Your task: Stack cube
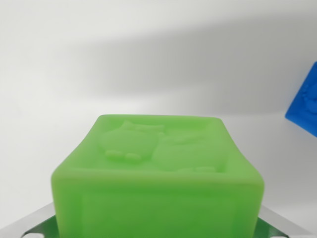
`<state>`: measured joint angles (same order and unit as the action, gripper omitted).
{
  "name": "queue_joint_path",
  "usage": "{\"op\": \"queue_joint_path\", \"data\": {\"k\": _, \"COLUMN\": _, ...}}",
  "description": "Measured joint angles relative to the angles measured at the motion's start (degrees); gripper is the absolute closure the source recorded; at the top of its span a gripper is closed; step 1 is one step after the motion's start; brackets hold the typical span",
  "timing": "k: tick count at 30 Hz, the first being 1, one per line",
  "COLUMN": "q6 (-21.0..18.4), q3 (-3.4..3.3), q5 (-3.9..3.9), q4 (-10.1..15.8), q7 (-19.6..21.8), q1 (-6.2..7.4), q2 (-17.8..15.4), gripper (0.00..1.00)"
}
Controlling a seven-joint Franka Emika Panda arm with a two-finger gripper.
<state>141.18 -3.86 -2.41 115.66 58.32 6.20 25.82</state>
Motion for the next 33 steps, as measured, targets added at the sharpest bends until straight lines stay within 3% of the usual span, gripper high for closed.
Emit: {"op": "queue_joint_path", "data": {"k": 33, "q6": 0.07, "q3": -2.72, "q5": -1.59, "q4": 1.21, "q7": 2.64, "q1": -3.49, "q2": -1.05, "gripper": 1.00}}
